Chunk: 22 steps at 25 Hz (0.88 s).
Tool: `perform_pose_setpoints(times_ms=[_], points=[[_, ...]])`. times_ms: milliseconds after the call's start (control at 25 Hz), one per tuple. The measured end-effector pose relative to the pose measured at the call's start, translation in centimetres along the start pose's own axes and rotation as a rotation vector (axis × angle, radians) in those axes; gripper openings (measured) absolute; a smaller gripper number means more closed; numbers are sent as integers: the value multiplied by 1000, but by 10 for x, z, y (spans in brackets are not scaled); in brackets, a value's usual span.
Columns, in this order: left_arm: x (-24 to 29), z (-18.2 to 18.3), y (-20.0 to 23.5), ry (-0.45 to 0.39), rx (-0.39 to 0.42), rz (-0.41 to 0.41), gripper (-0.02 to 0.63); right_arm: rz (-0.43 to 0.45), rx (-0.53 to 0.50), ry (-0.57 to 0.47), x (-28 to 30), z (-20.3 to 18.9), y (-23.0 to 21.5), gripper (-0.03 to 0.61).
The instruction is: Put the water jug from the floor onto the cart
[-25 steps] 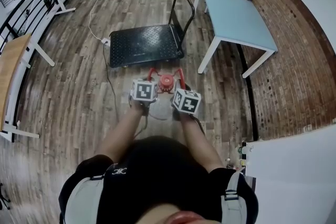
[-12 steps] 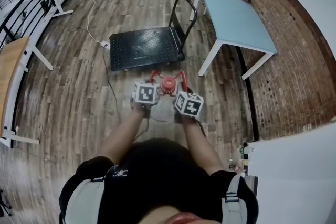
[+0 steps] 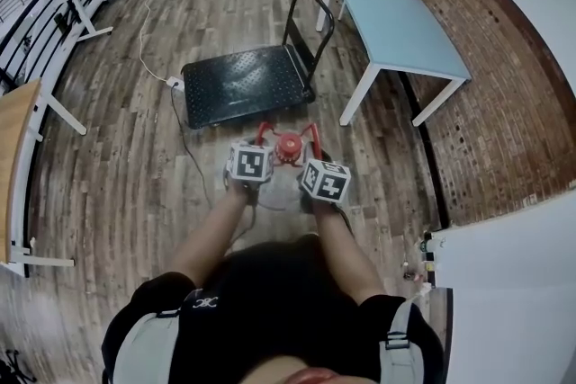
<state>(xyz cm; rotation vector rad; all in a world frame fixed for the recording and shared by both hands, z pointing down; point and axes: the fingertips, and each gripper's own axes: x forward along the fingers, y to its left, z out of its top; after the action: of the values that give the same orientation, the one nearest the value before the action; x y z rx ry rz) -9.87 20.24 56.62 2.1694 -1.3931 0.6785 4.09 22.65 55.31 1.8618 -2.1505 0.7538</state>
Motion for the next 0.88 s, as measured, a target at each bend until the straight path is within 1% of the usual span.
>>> perform_pose_setpoints(times_ms=[160,400,680,880], points=[[11,3,5,0,-6,-6,6,8,15,8,14,0,-2,23],[36,14,21,9,-27,37,6,62,12,17,48,12,-3,23],[74,50,25,7,-42,74,8,111,5,27,95,46,-20,23],[96,82,28,-2,-40,128,8,146,-1,32,124,73,-37,23]])
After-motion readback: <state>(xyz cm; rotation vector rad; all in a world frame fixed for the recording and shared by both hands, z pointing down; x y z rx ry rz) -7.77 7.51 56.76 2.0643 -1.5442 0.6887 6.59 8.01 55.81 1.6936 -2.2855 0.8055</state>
